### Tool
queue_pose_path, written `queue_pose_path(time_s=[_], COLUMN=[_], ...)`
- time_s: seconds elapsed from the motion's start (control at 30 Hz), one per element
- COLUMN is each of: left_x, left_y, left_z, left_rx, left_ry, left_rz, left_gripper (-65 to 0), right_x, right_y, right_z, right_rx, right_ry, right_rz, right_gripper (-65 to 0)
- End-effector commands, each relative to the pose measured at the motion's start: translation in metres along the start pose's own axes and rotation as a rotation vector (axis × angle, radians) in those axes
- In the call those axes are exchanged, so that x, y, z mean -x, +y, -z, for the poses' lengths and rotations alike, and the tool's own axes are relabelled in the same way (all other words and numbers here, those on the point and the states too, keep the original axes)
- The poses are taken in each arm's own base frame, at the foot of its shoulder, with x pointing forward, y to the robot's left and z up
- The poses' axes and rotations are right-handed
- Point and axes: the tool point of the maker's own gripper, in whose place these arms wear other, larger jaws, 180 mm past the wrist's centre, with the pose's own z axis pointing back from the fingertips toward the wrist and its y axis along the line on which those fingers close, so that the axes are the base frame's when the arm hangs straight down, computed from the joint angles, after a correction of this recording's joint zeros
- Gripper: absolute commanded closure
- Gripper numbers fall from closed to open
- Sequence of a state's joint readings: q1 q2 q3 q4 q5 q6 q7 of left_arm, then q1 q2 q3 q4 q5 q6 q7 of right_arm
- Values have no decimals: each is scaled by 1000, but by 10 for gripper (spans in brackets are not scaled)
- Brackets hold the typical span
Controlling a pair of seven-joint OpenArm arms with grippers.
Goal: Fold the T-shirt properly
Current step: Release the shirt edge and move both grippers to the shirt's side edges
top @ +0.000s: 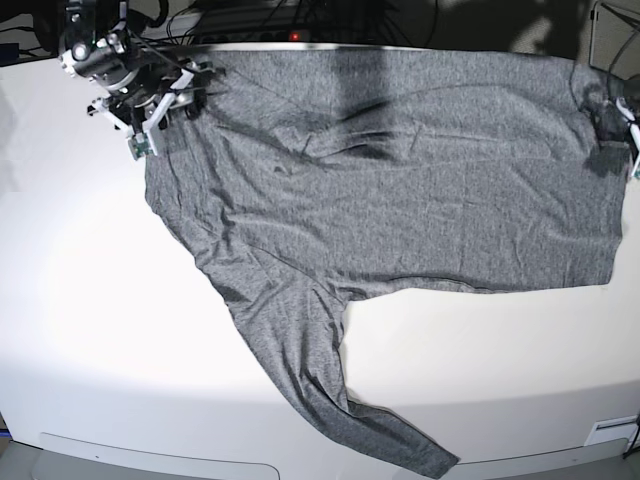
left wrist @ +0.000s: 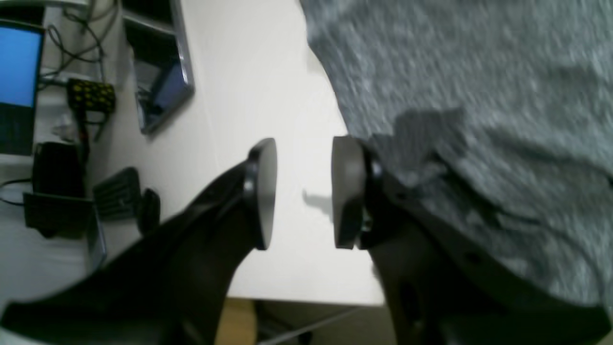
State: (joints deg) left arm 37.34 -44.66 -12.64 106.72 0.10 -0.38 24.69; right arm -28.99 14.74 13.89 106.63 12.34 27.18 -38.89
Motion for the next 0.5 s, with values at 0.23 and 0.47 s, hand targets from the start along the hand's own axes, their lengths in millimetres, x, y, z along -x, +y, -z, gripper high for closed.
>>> queue_pose_path(time_s=[0.23,0.47], left_x=[-75,-101], left_y=[49,67], left_z=[12,28], left_rx=[-141,-160], left_ry=[-227,-290], left_rz=[-103,-205], left_gripper=[-187,-187], right_x=[-93,-155], right_y=[0,-1], right_z=[-12,-17], right_rx=[-30,-26], right_ry=[-278,-459], right_rz=[15,40], right_gripper=[-280,-280])
